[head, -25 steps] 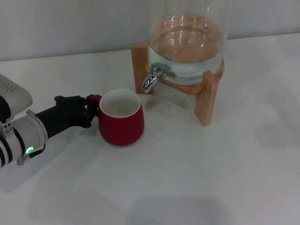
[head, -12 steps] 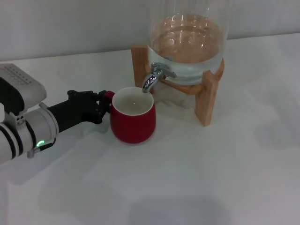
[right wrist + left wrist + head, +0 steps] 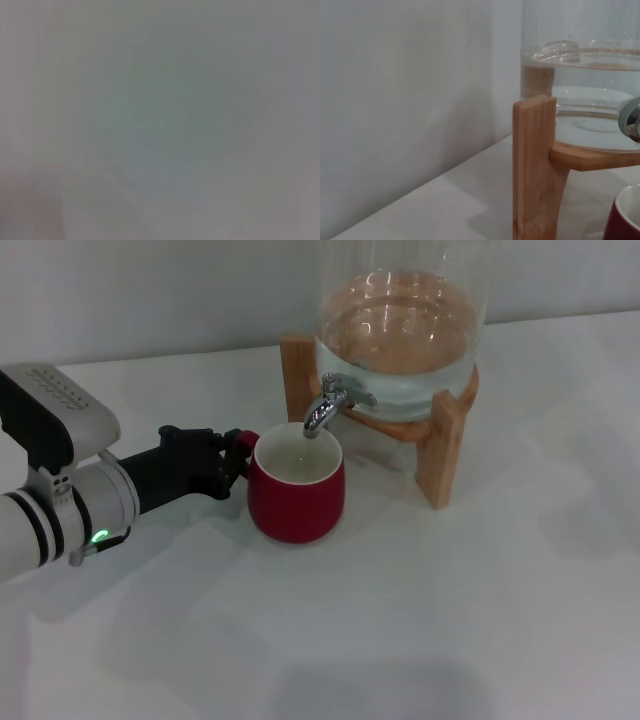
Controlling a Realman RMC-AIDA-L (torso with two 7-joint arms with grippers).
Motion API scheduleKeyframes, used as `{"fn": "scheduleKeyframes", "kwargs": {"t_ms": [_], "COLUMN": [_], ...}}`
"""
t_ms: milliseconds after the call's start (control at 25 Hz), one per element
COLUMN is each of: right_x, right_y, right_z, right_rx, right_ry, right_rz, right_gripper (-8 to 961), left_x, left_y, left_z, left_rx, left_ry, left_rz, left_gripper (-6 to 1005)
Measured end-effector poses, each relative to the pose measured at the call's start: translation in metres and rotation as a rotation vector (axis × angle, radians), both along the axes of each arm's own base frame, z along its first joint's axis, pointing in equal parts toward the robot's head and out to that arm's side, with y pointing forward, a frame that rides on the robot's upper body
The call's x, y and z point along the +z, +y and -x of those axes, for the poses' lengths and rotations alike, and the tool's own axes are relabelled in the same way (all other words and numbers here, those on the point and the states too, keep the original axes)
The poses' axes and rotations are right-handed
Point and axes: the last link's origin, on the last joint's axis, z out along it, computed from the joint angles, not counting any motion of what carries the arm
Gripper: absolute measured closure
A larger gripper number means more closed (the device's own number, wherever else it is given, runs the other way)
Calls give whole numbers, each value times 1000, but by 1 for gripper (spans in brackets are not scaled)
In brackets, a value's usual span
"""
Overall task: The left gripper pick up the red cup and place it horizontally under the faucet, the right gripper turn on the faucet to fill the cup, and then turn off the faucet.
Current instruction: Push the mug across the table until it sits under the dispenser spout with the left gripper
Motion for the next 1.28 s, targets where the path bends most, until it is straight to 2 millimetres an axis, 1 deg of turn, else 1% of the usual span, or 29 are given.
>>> {"fn": "scheduleKeyframes", "kwargs": {"t_ms": [520,920,1160,1280], "right_x": [-1,-1,-2,-1], "right_y": [0,0,-1,-2], "right_z": [0,0,-1,-1], "right_rx": [-1,-1,-2,-5], "right_ry": [4,4,5,5], "right_rz": [1,0,-3,-4], "right_gripper": [231,231,231,232], "left_x": [1,-6,-7,-8], "left_y": [10,15,17,16], "left_z": [-10,-22,-29,-29], "left_rx": [-5,-3,-21,-28], "left_ry": [10,33,44,49], "left_rz": [-19,26,36,39], "left_gripper": [870,870,870,870]}}
